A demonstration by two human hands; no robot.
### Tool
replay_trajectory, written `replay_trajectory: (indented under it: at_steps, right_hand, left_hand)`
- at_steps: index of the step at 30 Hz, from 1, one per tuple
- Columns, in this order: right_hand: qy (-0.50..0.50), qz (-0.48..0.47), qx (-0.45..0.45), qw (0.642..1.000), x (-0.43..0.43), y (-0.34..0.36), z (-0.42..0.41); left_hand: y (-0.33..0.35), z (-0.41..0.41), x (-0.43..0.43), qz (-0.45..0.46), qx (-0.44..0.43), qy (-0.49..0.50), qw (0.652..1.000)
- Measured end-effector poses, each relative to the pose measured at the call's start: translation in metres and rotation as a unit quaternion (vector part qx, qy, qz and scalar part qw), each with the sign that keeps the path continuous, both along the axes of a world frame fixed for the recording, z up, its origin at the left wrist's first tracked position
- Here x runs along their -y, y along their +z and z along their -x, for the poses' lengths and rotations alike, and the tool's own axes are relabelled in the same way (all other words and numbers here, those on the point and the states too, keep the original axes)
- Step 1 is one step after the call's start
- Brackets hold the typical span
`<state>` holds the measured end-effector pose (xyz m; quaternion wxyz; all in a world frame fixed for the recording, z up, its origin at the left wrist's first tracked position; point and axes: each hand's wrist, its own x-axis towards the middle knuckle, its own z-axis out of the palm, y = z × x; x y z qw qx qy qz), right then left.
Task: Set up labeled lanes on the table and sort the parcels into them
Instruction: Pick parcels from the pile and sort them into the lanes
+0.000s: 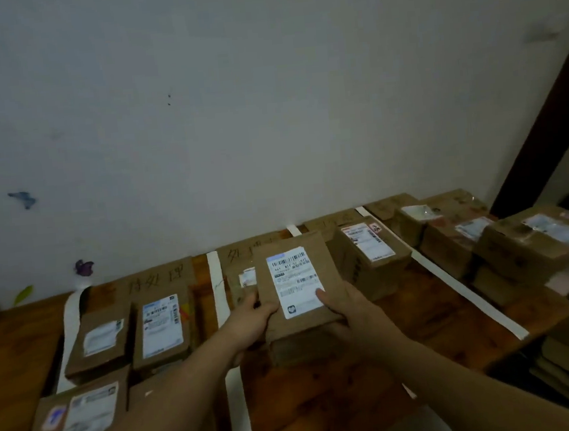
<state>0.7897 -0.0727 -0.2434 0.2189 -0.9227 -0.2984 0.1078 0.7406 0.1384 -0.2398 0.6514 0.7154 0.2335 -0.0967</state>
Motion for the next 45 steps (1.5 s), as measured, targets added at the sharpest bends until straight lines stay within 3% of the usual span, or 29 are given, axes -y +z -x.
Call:
replay_trajectory:
  at_steps: [9,11,13,15,18,24,27,30,35,40,42,45]
  right_hand:
    - [-0.04,-0.019,-0.009,0.999,0.009,-0.023,-0.05]
    - [-0.036,-0.019,0.001,0.999,0.009,-0.026,-0.06]
    - [-0.04,-0.015,0.004,0.999,0.009,-0.032,-0.069]
    - [-0.047,-0.014,-0.007,0.999,0.011,-0.039,-0.077]
    - [-0.036,-0.017,-0.023,0.999,0.014,-0.05,-0.091]
    - [0.001,0.004,-0.031,0.999,0.014,-0.071,-0.128]
    - [0.012,0.023,-0.046,0.999,0.007,-0.079,-0.14]
    - [0.013,-0.015,-0.08,0.997,-0.001,-0.085,-0.15]
    - [0.027,0.024,-0.054,0.998,-0.013,-0.103,-0.167]
    - [0.022,0.012,-0.088,0.996,-0.01,-0.116,-0.172]
    - [0.023,0.036,-0.075,0.996,-0.012,-0.115,-0.175]
    - [0.079,0.082,0.019,0.993,-0.026,-0.1,-0.175]
  left_hand:
    - [-0.02,-0.055,-0.005,-0.077,0.005,-0.03,0.997]
    - [-0.031,-0.072,-0.016,-0.147,0.011,-0.018,0.989]
    - [-0.049,-0.086,-0.03,-0.276,0.0,-0.029,0.961]
    - [-0.069,-0.093,-0.043,-0.422,-0.018,-0.088,0.902]
    - [-0.099,-0.103,-0.053,-0.532,-0.051,-0.15,0.832]
    - [-0.138,-0.123,-0.055,-0.524,-0.125,-0.171,0.825]
    - [-0.143,-0.121,-0.052,-0.545,-0.125,-0.147,0.816]
    - [-0.138,-0.12,-0.05,-0.55,-0.115,-0.132,0.817]
    - [-0.134,-0.117,-0.048,-0.542,-0.129,-0.114,0.822]
    - [-0.127,-0.118,-0.047,-0.521,-0.158,-0.138,0.828]
    - [-0.119,-0.119,-0.047,-0.507,-0.169,-0.15,0.832]
    - [-0.101,-0.111,-0.046,-0.5,-0.164,-0.132,0.84]
